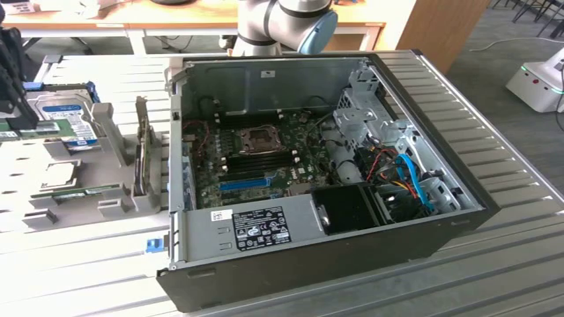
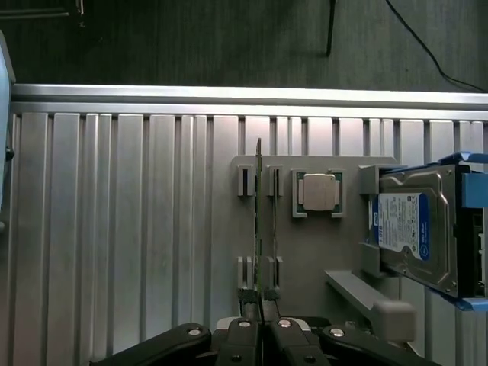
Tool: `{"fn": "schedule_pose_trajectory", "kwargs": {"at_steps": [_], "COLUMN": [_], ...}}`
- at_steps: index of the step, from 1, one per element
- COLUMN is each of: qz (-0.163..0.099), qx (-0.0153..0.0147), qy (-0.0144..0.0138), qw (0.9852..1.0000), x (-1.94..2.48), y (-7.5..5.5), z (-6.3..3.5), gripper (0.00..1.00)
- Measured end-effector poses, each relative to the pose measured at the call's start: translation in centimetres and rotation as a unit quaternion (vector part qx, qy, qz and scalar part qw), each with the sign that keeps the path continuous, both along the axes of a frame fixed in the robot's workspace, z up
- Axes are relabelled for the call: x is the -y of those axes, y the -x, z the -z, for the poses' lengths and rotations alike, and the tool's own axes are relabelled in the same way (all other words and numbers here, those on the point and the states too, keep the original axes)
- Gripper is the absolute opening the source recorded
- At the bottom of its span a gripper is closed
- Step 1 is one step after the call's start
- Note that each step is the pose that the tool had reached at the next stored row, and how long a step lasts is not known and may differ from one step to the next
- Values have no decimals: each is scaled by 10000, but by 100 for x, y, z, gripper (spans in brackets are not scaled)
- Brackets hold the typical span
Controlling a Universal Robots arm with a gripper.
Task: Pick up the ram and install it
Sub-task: 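Pick up the ram and move it above insertion slot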
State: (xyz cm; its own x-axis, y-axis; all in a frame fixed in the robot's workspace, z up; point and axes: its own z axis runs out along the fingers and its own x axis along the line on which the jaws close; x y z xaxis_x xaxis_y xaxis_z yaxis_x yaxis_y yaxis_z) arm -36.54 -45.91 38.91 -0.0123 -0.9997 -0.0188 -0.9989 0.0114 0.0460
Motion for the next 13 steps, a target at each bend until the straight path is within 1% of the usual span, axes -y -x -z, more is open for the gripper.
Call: {"fn": "schedule_pose_trajectory", "kwargs": {"at_steps": [6, 13], "qz": [0, -2], "qx": [0, -1], "qy": [0, 1], "qw": [10000, 10000], "x": [0, 1], "y": [0, -17], "z": [-119, -128], "gripper": [12, 12]}}
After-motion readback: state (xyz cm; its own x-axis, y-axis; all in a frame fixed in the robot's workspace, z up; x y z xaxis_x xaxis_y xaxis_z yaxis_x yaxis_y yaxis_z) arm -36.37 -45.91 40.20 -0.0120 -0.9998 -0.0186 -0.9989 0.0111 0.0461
